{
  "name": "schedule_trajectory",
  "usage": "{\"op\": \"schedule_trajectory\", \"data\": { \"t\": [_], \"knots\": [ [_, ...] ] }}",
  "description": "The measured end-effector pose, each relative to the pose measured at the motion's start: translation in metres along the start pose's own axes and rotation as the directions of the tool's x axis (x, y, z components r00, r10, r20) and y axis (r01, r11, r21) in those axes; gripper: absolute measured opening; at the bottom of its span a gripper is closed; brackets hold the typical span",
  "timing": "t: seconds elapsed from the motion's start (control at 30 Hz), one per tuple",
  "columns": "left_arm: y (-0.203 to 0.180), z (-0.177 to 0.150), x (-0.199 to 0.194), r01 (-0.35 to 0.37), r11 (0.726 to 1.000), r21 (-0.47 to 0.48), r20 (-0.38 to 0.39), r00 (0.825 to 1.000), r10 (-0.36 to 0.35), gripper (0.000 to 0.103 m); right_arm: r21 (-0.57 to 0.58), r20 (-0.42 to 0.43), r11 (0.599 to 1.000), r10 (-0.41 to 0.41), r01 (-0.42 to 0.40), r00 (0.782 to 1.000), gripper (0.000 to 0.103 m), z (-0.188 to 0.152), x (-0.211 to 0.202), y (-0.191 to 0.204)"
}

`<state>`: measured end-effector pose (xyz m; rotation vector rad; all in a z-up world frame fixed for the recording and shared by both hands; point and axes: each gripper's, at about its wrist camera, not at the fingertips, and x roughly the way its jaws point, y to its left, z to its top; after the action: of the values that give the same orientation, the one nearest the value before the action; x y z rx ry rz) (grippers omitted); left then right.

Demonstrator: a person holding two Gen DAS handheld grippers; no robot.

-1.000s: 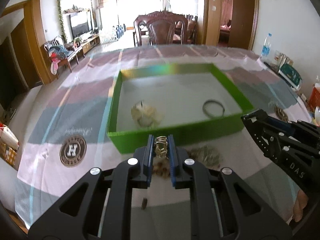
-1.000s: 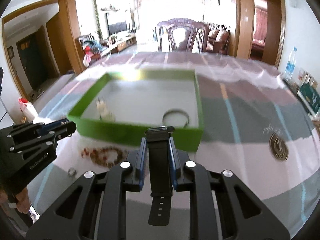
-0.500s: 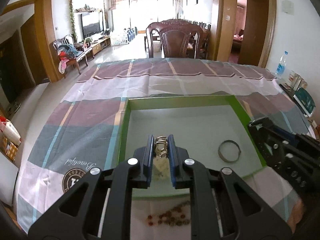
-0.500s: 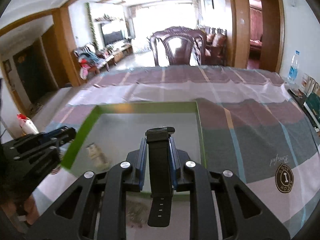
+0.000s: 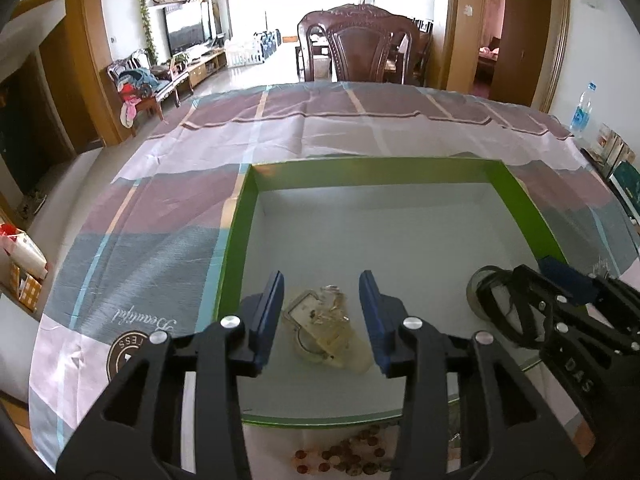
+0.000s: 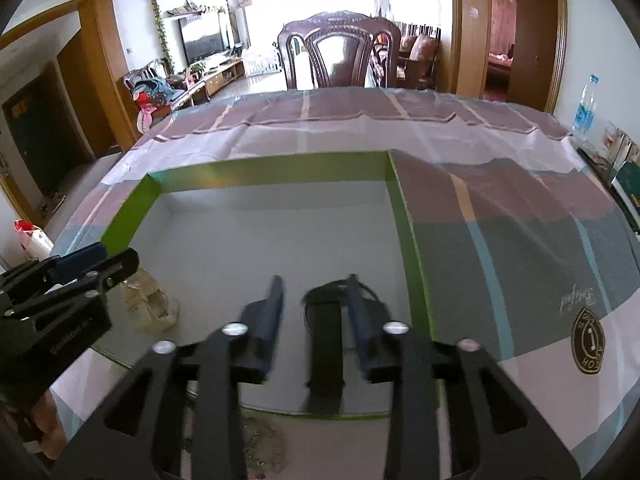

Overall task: Organize jewelry
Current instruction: 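Carry the black watch and silver charm into the green box and open both tools, then withdraw both tools from the green box back over the bead bracelets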

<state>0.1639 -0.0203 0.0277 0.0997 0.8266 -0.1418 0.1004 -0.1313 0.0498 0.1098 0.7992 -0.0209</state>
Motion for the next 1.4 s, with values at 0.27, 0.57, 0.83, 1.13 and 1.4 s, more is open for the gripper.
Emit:
{"op": "schedule_trajectory", "data": {
  "t": [0.27, 0.57, 0.83, 1.13, 1.4],
  "knots": [
    [0.012, -0.031, -0.049, -0.022, 1.0, 0.009, 0.063, 0.998, 0.021, 0.066, 0.007, 0.077, 1.0, 0.015, -0.016, 0.997, 0.058, -0.017, -0.064, -0.017],
    [0.033, -0.106, -0.042, 0.003, 1.0, -0.027, -0.084, 0.996, -0.005, 0.066, -0.129, -0.113, 0.988, 0.065, -0.079, 0.992, 0.04, -0.081, -0.043, 0.007],
    [0.023, -0.127, -0.039, 0.024, 1.0, 0.003, -0.121, 0.992, -0.024, 0.066, -0.177, -0.185, 0.977, 0.088, -0.122, 0.979, 0.04, -0.093, -0.009, 0.04],
    [0.019, -0.136, -0.034, 0.05, 0.999, 0.014, -0.143, 0.989, -0.047, 0.066, -0.2, -0.221, 0.964, 0.132, -0.178, 0.966, 0.008, -0.105, -0.019, 0.041],
    [0.02, -0.142, -0.042, 0.054, 0.998, 0.013, -0.141, 0.989, -0.052, 0.066, -0.123, -0.15, 0.979, 0.143, -0.162, 0.978, 0.008, -0.114, -0.069, 0.003]
  ]
}}
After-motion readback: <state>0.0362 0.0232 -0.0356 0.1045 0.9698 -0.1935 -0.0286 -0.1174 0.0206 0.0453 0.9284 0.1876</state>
